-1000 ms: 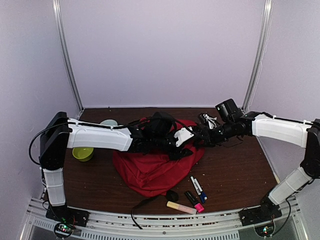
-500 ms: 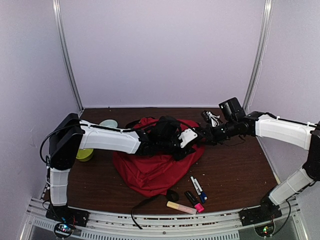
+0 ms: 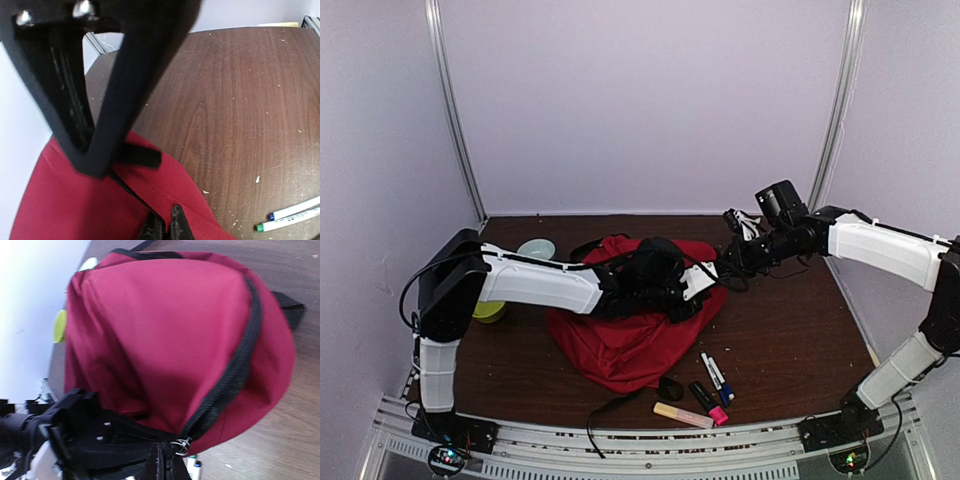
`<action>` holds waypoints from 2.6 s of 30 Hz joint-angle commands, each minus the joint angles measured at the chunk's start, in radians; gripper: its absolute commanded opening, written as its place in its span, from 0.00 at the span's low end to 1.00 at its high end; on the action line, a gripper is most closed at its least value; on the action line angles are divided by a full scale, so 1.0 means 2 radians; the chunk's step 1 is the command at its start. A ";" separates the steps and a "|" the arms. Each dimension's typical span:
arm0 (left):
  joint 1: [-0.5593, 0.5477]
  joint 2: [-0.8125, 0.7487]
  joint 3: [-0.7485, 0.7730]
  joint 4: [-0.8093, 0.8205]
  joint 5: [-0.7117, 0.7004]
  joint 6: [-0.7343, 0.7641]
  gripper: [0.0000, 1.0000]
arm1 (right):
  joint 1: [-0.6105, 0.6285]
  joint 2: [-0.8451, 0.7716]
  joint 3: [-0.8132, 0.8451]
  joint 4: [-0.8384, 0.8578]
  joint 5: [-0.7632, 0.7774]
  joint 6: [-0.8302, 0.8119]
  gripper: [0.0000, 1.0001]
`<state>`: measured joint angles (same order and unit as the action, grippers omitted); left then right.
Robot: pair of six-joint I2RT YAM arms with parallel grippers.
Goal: Pack the student bag
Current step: Zip the student bag into the largest pocket of the bag, then pick up the largest pocket of the bag from the student bag.
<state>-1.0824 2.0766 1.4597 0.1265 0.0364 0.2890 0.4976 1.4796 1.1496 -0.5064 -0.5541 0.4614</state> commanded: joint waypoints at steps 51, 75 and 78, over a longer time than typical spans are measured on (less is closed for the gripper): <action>-0.034 -0.141 -0.041 -0.065 -0.045 0.037 0.67 | 0.019 -0.033 0.077 -0.064 0.060 -0.169 0.00; -0.024 -0.108 -0.039 -0.143 -0.023 0.037 0.00 | -0.022 0.048 0.229 -0.141 0.270 -0.193 0.00; -0.035 -0.136 -0.070 -0.176 0.013 0.063 0.00 | -0.036 0.076 0.276 -0.151 0.287 -0.200 0.00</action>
<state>-1.1107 1.8835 1.4193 0.0120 -0.1020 0.3481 0.5220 1.6028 1.5558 -0.9073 -0.2825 0.0834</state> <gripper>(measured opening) 0.024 0.020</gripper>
